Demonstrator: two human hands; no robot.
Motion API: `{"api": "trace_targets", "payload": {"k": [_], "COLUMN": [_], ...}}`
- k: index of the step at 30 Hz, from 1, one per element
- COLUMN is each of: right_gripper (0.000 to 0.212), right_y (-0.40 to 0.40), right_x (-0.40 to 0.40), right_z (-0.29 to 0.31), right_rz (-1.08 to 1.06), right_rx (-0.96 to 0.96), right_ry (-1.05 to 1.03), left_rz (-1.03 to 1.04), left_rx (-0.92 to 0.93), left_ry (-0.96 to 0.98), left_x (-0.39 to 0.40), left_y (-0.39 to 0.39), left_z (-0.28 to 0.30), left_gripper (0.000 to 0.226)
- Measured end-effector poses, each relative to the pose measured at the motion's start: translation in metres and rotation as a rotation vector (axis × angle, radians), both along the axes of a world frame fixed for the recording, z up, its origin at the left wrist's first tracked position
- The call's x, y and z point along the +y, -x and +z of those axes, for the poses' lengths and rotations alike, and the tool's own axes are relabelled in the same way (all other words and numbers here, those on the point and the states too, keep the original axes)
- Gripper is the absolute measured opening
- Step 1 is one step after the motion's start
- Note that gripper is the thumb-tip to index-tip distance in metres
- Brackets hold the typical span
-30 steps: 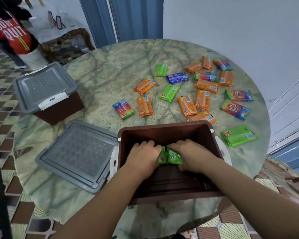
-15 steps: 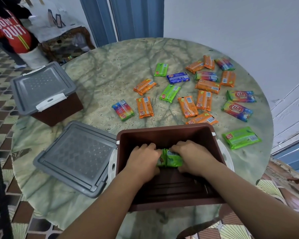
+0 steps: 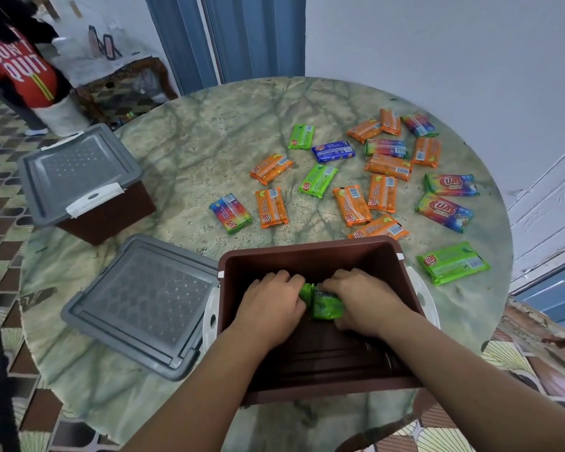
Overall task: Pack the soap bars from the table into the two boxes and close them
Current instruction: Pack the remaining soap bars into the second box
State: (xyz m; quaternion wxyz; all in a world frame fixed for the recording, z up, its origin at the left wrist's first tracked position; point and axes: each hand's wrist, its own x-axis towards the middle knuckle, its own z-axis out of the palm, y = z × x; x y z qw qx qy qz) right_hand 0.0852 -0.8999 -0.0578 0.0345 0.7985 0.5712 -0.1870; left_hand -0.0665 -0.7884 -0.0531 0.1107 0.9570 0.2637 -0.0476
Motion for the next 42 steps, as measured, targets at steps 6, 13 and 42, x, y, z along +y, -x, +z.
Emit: {"api": "trace_targets", "payload": {"k": [6,13,42], "right_gripper": [0.064,0.066,0.063], "right_y": [-0.001,-0.002,-0.003], "right_x": [0.0,-0.001,-0.003], "right_z": [0.0,-0.002,-0.006], "right_rz": [-0.017,-0.018,-0.038], "right_rx": [0.017,0.013,0.035], "right_ry": [-0.004,-0.007,-0.024], "left_rz": [0.034,0.004,-0.063], "left_rx": [-0.079,-0.105,0.144], "left_ry": [0.14,-0.049,-0.049], "left_x": [0.004,0.007,0.002], "left_y": [0.001,0.003,0.001], "left_z": [0.0,-0.004,-0.004], "left_gripper": [0.036,0.039,0.037]}}
